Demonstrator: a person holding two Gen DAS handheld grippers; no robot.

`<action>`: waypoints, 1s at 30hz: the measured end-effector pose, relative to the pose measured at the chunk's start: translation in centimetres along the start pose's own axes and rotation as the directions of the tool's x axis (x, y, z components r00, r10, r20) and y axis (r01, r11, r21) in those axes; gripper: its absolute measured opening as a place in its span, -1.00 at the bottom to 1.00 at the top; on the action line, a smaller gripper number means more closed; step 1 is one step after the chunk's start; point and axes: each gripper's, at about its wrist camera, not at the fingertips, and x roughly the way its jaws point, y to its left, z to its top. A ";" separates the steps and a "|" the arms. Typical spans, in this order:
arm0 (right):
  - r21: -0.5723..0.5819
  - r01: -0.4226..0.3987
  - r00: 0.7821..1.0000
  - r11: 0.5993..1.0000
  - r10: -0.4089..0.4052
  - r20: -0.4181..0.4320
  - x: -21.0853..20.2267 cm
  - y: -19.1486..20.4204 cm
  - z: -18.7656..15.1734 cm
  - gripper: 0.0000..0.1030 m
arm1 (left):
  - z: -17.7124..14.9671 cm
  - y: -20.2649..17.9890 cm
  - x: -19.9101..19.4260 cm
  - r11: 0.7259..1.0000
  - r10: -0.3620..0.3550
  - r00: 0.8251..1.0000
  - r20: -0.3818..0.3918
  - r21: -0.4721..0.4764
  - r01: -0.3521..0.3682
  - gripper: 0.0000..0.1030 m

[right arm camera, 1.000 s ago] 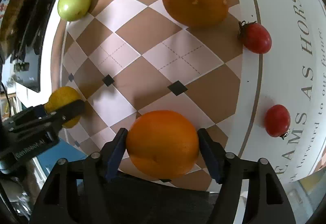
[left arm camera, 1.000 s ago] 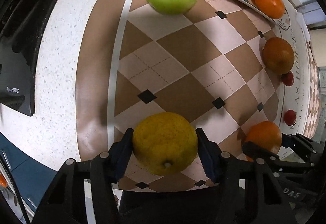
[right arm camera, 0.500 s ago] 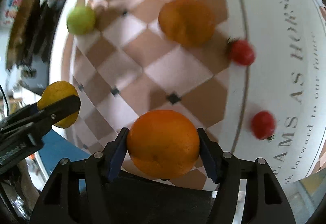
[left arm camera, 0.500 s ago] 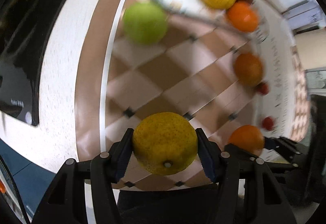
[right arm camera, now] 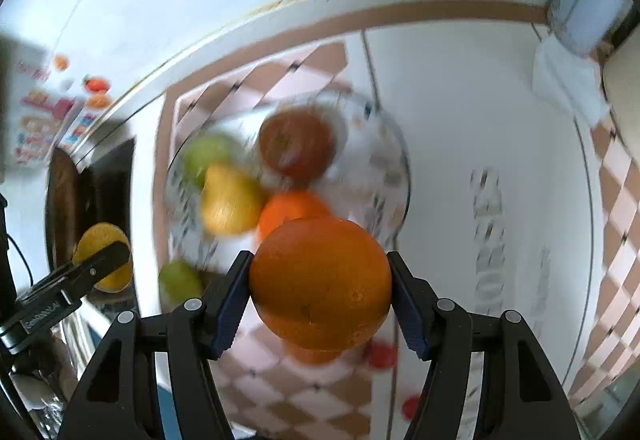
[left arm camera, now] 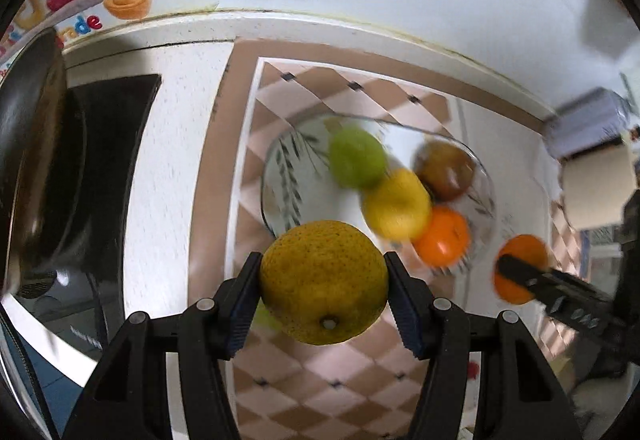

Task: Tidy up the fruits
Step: 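Place the orange on the plate with the right tool while the left tool places the lemon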

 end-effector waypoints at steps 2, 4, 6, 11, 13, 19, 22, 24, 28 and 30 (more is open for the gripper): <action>0.013 0.013 1.000 1.000 -0.013 -0.009 0.8 -0.6 2.4 0.32 | 1.4 0.4 1.5 1.000 0.021 0.999 -0.026 -0.008 -0.022 0.11; 0.023 0.027 0.999 0.999 -0.026 -0.025 1.7 -1.3 4.1 0.32 | 2.9 1.2 3.4 0.999 0.041 0.997 -0.067 -0.028 -0.043 0.11; 0.028 0.044 0.998 0.999 -0.043 -0.035 2.9 -1.3 4.8 0.32 | 4.1 1.6 4.9 0.997 0.054 0.993 -0.104 -0.046 -0.059 0.11; 0.057 0.062 0.996 0.996 -0.058 -0.072 4.9 -2.3 5.8 0.32 | 5.5 1.9 7.5 0.996 0.052 0.986 -0.160 -0.064 -0.062 0.11; 0.068 0.056 0.995 0.996 -0.050 -0.090 5.5 -2.6 6.0 0.33 | 5.6 2.0 8.2 0.995 0.048 0.983 -0.177 -0.073 -0.061 0.11; 0.098 0.031 0.995 0.995 -0.022 -0.093 5.9 -3.3 6.4 0.72 | 5.8 3.1 9.3 0.992 0.028 0.980 -0.197 -0.115 -0.052 0.11; 0.097 0.025 0.997 0.995 -0.018 -0.077 5.4 -3.3 6.6 0.78 | 5.8 3.8 9.2 0.991 0.024 0.981 -0.193 -0.127 -0.049 0.37; 0.094 0.024 0.997 0.995 -0.017 -0.073 5.1 -3.1 6.6 0.80 | 6.1 4.2 8.8 0.991 0.016 0.984 -0.175 -0.125 -0.039 0.85; 0.053 0.066 0.997 0.996 -0.064 -0.053 4.1 -2.1 6.0 0.84 | 6.0 4.3 7.4 0.992 0.033 0.987 -0.154 -0.115 -0.051 0.85; 0.023 0.090 0.995 0.996 -0.089 -0.047 3.8 -1.3 5.5 0.84 | 5.7 4.5 6.7 0.993 0.039 0.989 -0.141 -0.108 -0.054 0.85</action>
